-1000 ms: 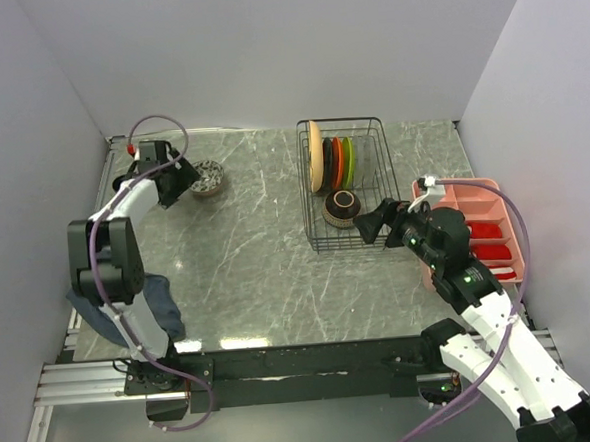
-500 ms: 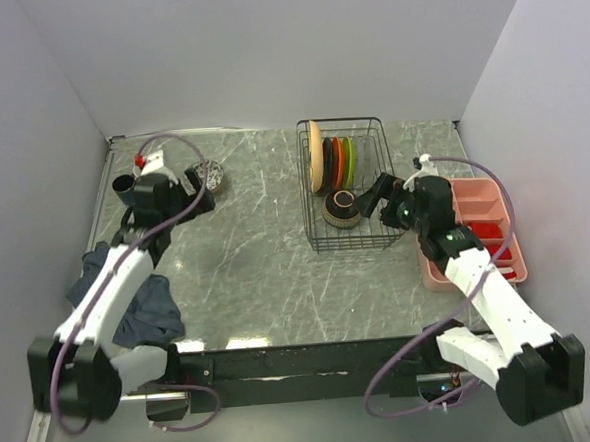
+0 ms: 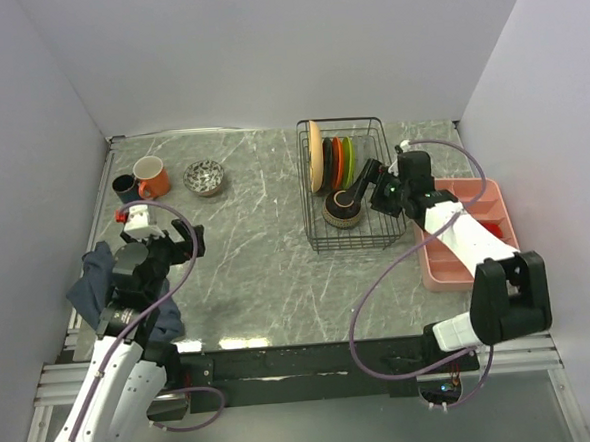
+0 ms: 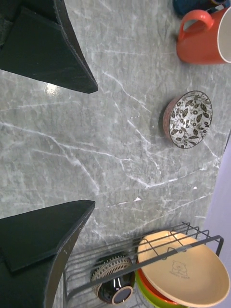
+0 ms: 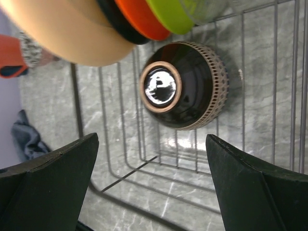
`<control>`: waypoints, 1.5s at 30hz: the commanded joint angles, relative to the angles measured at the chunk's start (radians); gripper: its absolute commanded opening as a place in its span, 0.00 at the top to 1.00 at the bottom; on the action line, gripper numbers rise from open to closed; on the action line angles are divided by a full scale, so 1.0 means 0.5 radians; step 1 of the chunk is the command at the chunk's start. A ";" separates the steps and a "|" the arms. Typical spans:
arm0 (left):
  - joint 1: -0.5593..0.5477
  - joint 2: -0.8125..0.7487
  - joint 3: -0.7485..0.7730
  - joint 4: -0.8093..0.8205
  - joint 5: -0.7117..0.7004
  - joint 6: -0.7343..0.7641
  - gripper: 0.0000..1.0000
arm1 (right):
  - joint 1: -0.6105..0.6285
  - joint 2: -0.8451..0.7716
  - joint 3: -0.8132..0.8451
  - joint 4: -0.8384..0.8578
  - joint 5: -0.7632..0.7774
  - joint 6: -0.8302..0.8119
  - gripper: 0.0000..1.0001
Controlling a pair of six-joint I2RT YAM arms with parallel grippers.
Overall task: Unload the mixed dishes from the dish rack
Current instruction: Pick up the bowl from the dish rack.
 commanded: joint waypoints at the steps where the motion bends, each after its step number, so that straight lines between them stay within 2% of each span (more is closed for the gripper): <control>1: -0.005 0.015 -0.011 0.183 -0.071 0.111 0.01 | -0.020 0.145 0.163 0.011 -0.011 -0.127 0.00; 10: -0.035 0.095 0.032 0.161 -0.102 0.074 0.00 | 0.004 0.468 0.320 0.088 -0.174 -0.283 0.00; 23: -0.118 0.116 0.026 0.168 -0.109 0.065 0.01 | 0.265 0.582 0.388 0.076 -0.324 -0.470 0.00; 28: -0.134 0.120 0.026 0.168 -0.108 0.068 0.01 | 0.241 0.407 0.213 0.180 -0.137 -0.244 0.00; 33: -0.146 0.113 0.023 0.168 -0.112 0.062 0.00 | 0.149 0.303 0.035 0.364 -0.152 0.008 0.00; 40: -0.170 0.113 0.017 0.171 -0.108 0.065 0.01 | 0.127 0.364 0.001 0.441 -0.211 0.345 0.00; 45: -0.183 0.110 0.014 0.168 -0.112 0.065 0.01 | 0.127 0.394 -0.082 0.533 -0.119 0.572 0.00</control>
